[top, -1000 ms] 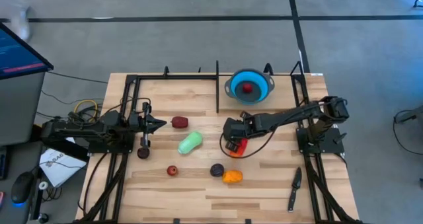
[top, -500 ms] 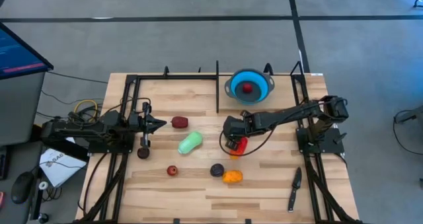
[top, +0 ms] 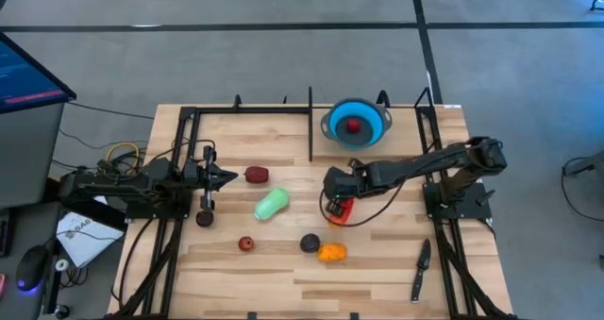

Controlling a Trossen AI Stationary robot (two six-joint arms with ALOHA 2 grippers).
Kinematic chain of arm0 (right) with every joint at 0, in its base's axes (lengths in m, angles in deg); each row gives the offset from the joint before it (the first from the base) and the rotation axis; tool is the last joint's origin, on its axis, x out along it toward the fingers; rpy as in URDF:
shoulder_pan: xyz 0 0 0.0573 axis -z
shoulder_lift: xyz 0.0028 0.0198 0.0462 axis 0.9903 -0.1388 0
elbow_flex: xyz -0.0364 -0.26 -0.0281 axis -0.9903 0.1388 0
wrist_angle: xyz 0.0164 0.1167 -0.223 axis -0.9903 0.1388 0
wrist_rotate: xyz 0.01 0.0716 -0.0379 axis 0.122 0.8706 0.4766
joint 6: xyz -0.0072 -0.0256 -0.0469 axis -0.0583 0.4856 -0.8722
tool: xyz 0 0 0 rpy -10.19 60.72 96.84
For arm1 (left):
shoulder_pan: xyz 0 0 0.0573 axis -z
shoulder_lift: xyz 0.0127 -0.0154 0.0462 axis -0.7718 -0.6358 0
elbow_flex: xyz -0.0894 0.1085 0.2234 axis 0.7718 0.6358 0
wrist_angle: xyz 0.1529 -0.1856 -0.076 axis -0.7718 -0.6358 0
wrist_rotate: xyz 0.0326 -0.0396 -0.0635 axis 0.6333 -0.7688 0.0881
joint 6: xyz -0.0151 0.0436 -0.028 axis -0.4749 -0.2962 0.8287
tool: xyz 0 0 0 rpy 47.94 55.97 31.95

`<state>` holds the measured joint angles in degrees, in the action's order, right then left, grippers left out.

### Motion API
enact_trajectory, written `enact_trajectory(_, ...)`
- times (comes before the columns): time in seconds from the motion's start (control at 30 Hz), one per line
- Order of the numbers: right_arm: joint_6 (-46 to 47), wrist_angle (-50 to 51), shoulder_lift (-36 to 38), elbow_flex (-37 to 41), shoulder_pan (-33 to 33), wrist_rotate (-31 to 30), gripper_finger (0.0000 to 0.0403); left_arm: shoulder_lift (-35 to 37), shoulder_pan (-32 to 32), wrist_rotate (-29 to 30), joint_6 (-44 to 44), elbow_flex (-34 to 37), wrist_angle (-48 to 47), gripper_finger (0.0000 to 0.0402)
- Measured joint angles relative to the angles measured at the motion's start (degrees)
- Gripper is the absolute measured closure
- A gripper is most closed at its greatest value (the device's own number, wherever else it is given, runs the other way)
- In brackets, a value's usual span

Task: Pick & Place Fruit
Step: Put the black mangosteen into the blue strainer bowl on the shelf

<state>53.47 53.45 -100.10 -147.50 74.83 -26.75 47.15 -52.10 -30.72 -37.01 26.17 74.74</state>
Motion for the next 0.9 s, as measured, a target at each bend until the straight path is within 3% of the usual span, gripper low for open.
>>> enact_trajectory(0.13, 2.77, 1.21, 4.85, 0.04, -1.31, -3.59, 0.0401, 0.00, 0.00, 0.00, 0.00, 0.01, 0.00, 0.0399)
enact_trajectory(0.37, 6.27, 7.55, 9.17, -0.02, -1.29, -2.94, 0.0387, -0.01, 0.01, 0.00, 0.00, 0.01, 0.02, 0.0399)
enact_trajectory(0.5, 6.97, 8.45, 8.92, 1.93, -2.10, -3.49, 0.0326, 0.02, -0.01, 0.00, 0.00, 0.01, 0.04, 0.0399)
enact_trajectory(0.73, 3.14, -11.70, 8.72, 14.02, -3.66, -6.86, 0.0176, 0.01, 0.00, 0.00, 0.00, 0.01, 0.29, 0.0399)
enact_trajectory(0.9, -2.49, -20.66, 9.03, 18.81, -3.45, -13.48, 0.0139, -0.01, 0.01, 0.00, -0.02, 0.01, 0.44, 0.0399)
